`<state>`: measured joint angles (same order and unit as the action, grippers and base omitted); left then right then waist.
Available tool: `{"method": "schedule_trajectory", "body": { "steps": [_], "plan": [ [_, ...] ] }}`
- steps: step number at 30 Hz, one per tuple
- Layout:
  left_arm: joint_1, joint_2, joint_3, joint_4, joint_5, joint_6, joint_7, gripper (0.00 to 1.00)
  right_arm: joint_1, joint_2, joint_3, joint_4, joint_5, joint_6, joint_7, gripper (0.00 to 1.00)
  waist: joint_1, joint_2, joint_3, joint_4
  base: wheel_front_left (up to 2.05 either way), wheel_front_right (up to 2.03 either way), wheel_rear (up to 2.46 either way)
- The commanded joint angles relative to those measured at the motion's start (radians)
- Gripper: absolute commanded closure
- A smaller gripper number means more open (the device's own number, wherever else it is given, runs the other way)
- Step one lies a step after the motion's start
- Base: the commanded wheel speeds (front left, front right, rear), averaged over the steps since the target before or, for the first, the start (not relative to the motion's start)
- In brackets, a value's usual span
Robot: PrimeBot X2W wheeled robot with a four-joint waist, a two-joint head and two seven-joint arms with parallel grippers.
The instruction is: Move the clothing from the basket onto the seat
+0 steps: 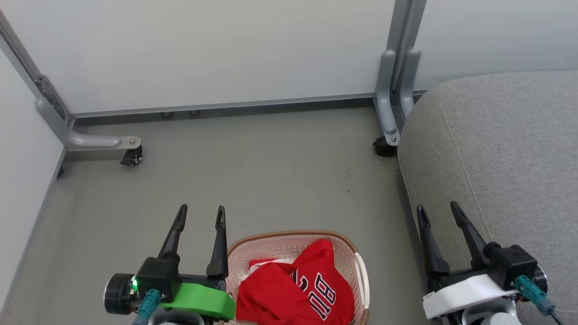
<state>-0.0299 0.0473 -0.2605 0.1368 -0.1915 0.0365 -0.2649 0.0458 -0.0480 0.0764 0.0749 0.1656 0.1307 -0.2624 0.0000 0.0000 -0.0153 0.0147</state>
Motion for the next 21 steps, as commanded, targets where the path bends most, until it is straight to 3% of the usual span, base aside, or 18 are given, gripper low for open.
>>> {"method": "schedule_trajectory", "body": {
  "steps": [1, 17, 21],
  "plan": [
    [0.016, 0.006, 0.003, 0.004, 0.000, 0.004, 0.001, 0.00, 0.012, -0.004, -0.001, 0.002, -0.001, 0.000, -0.004, 0.00, 0.0000, 0.0000, -0.002, 0.000, 0.00, 0.00, 0.00],
    [0.010, 0.006, -0.021, 0.044, 0.019, 0.011, 0.001, 0.00, 0.006, -0.004, -0.038, 0.001, 0.009, 0.000, -0.004, 0.00, 0.0000, 0.0000, 0.015, -0.011, 0.00, 0.00, 0.00],
    [-0.007, 0.006, -0.045, 0.090, 0.036, -0.014, 0.001, 0.00, -0.004, -0.004, -0.040, -0.008, 0.000, 0.000, -0.004, 0.00, 0.0000, 0.0000, 0.050, -0.017, 0.00, 0.00, 0.00]
  ]
}}
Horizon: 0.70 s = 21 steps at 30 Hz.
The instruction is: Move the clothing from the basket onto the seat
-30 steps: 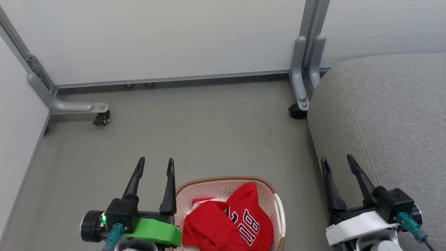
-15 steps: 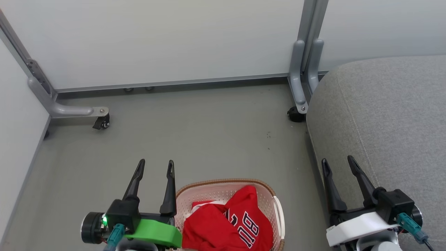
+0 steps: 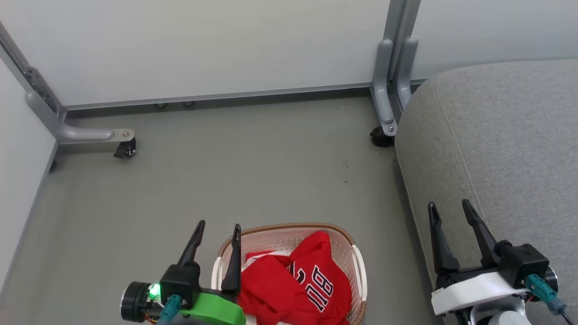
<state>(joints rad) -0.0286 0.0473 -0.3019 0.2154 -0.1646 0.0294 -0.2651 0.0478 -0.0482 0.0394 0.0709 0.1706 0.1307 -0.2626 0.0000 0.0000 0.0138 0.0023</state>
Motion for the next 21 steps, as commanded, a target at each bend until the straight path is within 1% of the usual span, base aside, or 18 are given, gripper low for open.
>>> {"method": "schedule_trajectory", "body": {
  "steps": [1, 5, 10, 15, 21],
  "plan": [
    [-0.016, 0.006, -0.011, 0.030, 0.021, -0.012, 0.001, 0.00, -0.012, -0.004, -0.004, -0.006, -0.007, 0.000, -0.003, 0.00, 0.0000, 0.0000, 0.036, -0.007, 0.00, 0.00, 0.00],
    [-0.092, 0.006, -0.022, 0.094, 0.089, -0.027, 0.001, 0.00, -0.061, -0.004, -0.005, -0.018, -0.018, 0.000, -0.003, 0.00, 0.0000, 0.0000, 0.130, -0.019, 0.00, 0.00, 0.00],
    [-0.185, 0.016, -0.055, 0.145, 0.151, -0.064, 0.001, 0.00, -0.129, -0.004, -0.021, -0.032, -0.029, 0.000, -0.003, 0.00, 0.0000, 0.0000, 0.248, -0.037, 0.00, 0.00, 0.00],
    [-0.291, 0.046, -0.138, 0.234, 0.223, -0.101, 0.001, 0.00, -0.196, -0.004, -0.040, -0.048, -0.042, 0.000, -0.003, 0.00, 0.0000, 0.0000, 0.361, -0.054, 0.00, 0.00, 0.00],
    [-0.439, 0.084, -0.249, 0.429, 0.290, -0.136, 0.001, 0.00, -0.267, -0.004, -0.047, -0.065, -0.049, 0.000, -0.003, 0.00, 0.0000, 0.0000, 0.488, -0.082, 0.00, 0.00, 0.00]
  ]
}}
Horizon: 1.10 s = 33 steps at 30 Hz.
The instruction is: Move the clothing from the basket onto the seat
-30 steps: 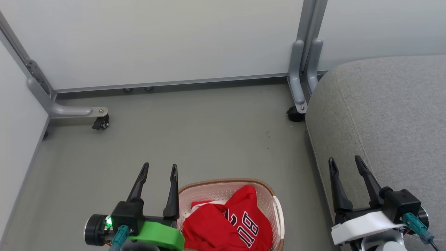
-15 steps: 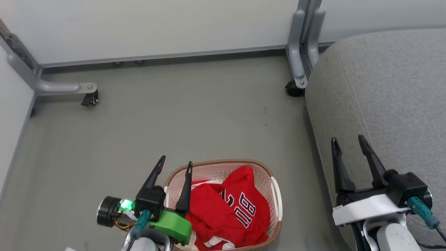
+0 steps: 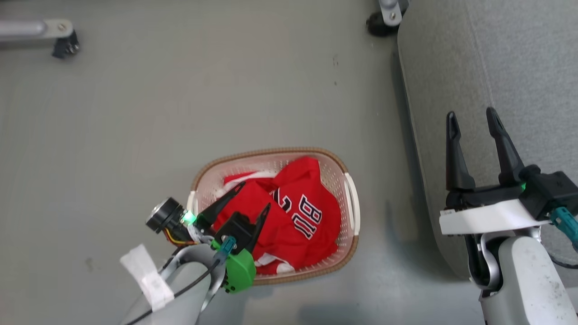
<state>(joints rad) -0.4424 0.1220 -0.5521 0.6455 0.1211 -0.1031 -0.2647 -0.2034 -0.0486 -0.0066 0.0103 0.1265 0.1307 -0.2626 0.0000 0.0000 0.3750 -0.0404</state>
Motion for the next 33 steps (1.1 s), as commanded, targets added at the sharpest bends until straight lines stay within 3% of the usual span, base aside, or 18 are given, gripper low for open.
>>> {"method": "schedule_trajectory", "body": {
  "steps": [1, 9, 18, 33],
  "plan": [
    [-0.052, 0.014, -0.021, 0.034, 0.014, -0.008, 0.000, 0.00, -0.027, -0.003, 0.000, -0.006, -0.005, 0.000, -0.003, 0.00, 0.0000, 0.0000, 0.147, -0.045, 0.00, 0.00, 0.00],
    [-0.217, 0.074, -0.203, 0.170, 0.077, -0.027, 0.000, 0.00, -0.098, -0.003, 0.029, -0.019, 0.040, 0.000, -0.003, 0.00, 0.0000, 0.0000, 0.290, -0.108, 0.00, 0.00, 0.00],
    [-0.330, 0.129, -0.497, 0.314, -0.014, -0.027, 0.000, 0.00, -0.154, -0.003, 0.060, -0.027, 0.100, 0.000, -0.003, 0.00, 0.0000, 0.0000, 0.390, -0.181, 0.00, 0.00, 0.00],
    [-0.462, 0.163, -0.681, 0.468, -0.087, -0.027, 0.004, 0.00, -0.226, -0.003, 0.097, -0.043, 0.162, 0.000, -0.003, 0.00, 0.0000, 0.0000, 0.532, -0.244, 0.00, 0.00, 0.00]
  ]
}}
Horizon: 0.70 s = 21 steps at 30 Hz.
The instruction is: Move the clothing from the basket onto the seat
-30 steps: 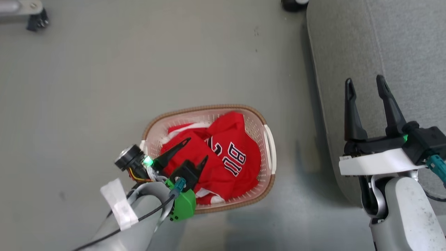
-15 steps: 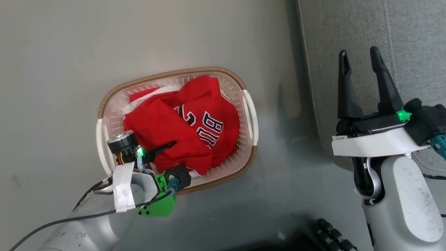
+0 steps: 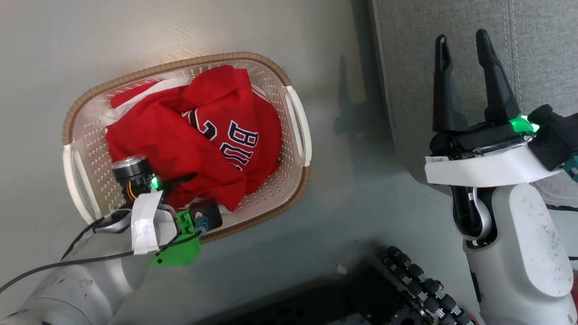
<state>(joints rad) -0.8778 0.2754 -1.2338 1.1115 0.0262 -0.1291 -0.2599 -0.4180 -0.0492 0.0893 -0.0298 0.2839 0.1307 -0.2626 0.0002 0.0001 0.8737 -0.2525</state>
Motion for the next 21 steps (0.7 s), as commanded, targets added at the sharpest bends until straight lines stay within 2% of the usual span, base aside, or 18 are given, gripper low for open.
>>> {"method": "schedule_trajectory", "body": {
  "steps": [1, 6, 9, 10, 11, 13, 21],
  "plan": [
    [-0.033, 0.012, -0.005, 0.010, 0.017, 0.005, 0.000, 0.00, -0.013, -0.002, 0.003, -0.004, 0.008, 0.000, -0.003, 0.00, -0.0002, -0.0001, 0.040, -0.036, 0.00, 0.00, 0.00],
    [-0.054, 0.014, -0.014, 0.040, 0.038, 0.051, 0.012, 0.00, -0.019, -0.002, 0.005, 0.000, 0.022, 0.000, -0.003, 0.00, -0.0002, -0.0001, 0.066, -0.046, 0.00, 0.00, 0.00],
    [-0.061, 0.009, -0.007, 0.047, 0.023, 0.054, 0.007, 0.00, -0.024, -0.002, 0.010, 0.002, 0.028, 0.000, -0.003, 0.00, -0.0002, -0.0001, 0.078, -0.054, 0.00, 0.00, 0.00],
    [-0.066, 0.011, -0.007, 0.049, 0.020, 0.056, 0.006, 0.03, -0.025, -0.002, 0.013, 0.003, 0.030, 0.000, -0.003, 0.00, -0.0002, -0.0001, 0.081, -0.057, 0.00, 0.00, 0.00],
    [-0.069, 0.014, -0.008, 0.050, 0.020, 0.059, 0.005, 0.51, -0.025, -0.002, 0.015, 0.005, 0.032, 0.000, -0.003, 0.00, -0.0002, -0.0001, 0.082, -0.059, 0.00, 0.00, 0.00],
    [-0.068, 0.017, -0.005, 0.051, 0.011, 0.062, 0.003, 1.00, -0.031, -0.002, 0.018, 0.007, 0.034, 0.000, -0.003, 0.00, -0.0002, -0.0001, 0.084, -0.064, 0.00, 0.00, 0.00],
    [-0.060, 0.002, 0.019, 0.063, -0.039, 0.047, -0.003, 1.00, -0.018, -0.002, 0.003, 0.021, 0.033, 0.000, -0.003, 0.00, -0.0002, -0.0001, 0.039, -0.061, 0.00, 0.00, 0.00]
  ]
}}
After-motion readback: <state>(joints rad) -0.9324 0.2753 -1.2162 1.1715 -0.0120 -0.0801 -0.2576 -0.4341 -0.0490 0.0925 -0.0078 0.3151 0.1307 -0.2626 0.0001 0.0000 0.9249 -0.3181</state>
